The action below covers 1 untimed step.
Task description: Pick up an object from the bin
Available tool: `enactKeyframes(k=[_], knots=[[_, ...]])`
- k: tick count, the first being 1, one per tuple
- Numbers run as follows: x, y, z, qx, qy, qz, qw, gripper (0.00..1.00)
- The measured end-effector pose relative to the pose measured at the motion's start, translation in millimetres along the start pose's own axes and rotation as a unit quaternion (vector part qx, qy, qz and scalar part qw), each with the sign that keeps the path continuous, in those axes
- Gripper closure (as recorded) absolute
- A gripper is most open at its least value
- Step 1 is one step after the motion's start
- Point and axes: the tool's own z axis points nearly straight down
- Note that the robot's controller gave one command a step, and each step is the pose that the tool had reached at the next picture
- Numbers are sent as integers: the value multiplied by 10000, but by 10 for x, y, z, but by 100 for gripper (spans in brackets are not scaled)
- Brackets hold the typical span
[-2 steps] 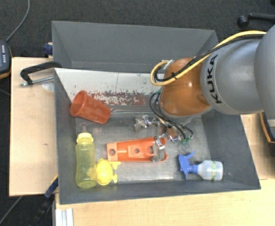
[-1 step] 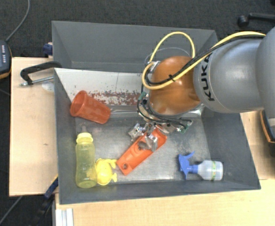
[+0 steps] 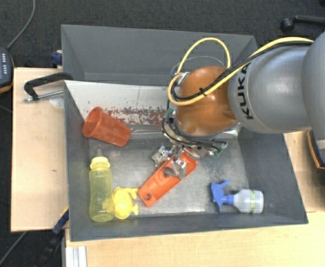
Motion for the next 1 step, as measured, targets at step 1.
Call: enactKeyframes(k=[1], knots=[[0, 0, 0, 0, 0, 1, 10000, 100]])
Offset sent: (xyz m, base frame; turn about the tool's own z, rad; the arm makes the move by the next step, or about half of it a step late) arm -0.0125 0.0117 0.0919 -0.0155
